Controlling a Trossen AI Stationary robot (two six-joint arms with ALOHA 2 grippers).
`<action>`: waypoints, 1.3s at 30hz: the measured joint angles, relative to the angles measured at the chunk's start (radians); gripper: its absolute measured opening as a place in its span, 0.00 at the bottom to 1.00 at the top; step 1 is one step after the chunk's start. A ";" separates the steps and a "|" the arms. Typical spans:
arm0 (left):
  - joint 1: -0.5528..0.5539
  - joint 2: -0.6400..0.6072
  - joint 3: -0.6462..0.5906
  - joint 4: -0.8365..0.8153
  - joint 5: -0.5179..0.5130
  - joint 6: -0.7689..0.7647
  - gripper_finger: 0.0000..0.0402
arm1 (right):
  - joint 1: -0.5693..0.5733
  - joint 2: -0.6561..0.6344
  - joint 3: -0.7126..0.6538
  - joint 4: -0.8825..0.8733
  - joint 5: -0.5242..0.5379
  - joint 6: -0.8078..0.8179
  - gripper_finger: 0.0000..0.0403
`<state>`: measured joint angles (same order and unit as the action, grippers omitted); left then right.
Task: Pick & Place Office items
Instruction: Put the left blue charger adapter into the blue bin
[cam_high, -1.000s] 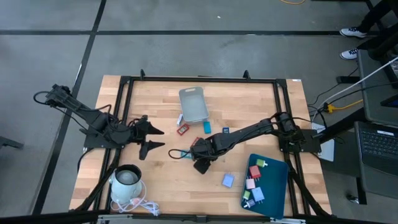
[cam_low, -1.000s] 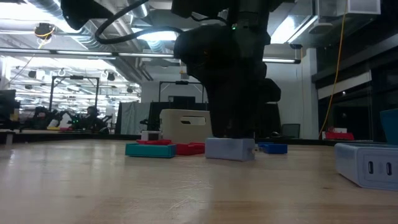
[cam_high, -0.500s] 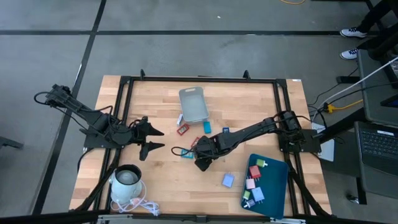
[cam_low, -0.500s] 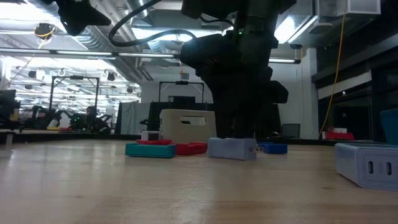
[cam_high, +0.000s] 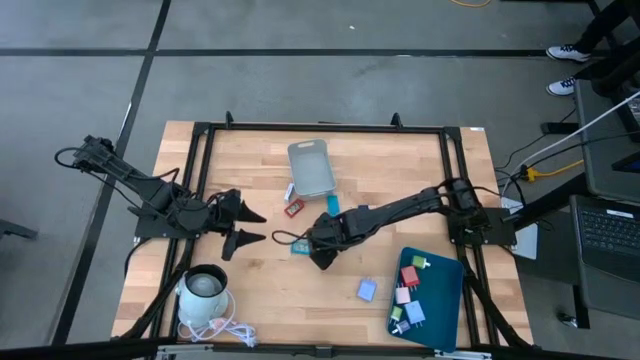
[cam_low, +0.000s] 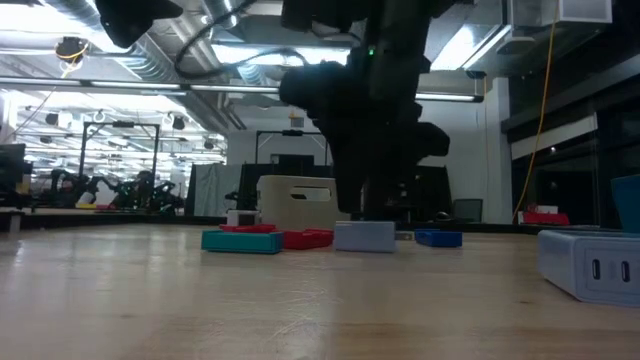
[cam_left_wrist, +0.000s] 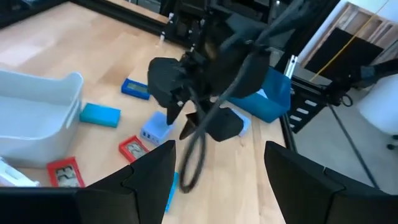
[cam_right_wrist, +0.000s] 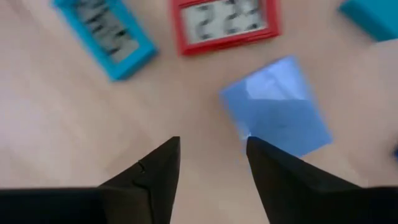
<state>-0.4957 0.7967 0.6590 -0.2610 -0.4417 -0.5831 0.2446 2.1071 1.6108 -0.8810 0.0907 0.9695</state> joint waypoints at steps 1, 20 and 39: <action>0.000 0.000 0.000 0.000 0.007 -0.011 0.60 | 0.008 0.000 0.001 0.007 0.004 0.002 0.49; 0.000 0.000 -0.001 0.000 -0.009 -0.089 0.60 | -0.050 0.024 0.003 -0.052 0.035 -0.299 0.60; 0.001 0.000 -0.001 -0.027 -0.025 -0.201 0.60 | -0.107 0.018 -0.037 -0.005 0.024 -0.455 0.72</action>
<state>-0.4950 0.7963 0.6579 -0.2884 -0.4669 -0.7837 0.1373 2.1247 1.5734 -0.8864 0.1146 0.5144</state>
